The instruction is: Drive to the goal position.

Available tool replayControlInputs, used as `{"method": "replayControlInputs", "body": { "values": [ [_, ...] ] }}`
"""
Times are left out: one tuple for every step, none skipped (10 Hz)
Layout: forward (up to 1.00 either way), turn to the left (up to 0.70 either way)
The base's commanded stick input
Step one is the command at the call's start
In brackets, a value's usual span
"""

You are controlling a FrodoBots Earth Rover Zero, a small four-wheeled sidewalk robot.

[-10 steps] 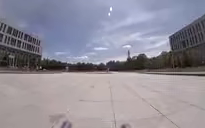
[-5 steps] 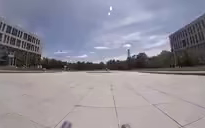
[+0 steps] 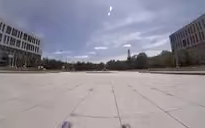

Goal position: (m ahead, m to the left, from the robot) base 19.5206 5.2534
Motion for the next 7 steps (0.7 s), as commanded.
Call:
{"method": "replayControlInputs", "body": {
  "values": [
    [0.70,0.00],
    [0.70,0.00],
    [0.70,0.00],
    [0.70,0.00],
    [0.70,0.00],
    [0.70,0.00],
    [0.70,0.00]
  ]
}}
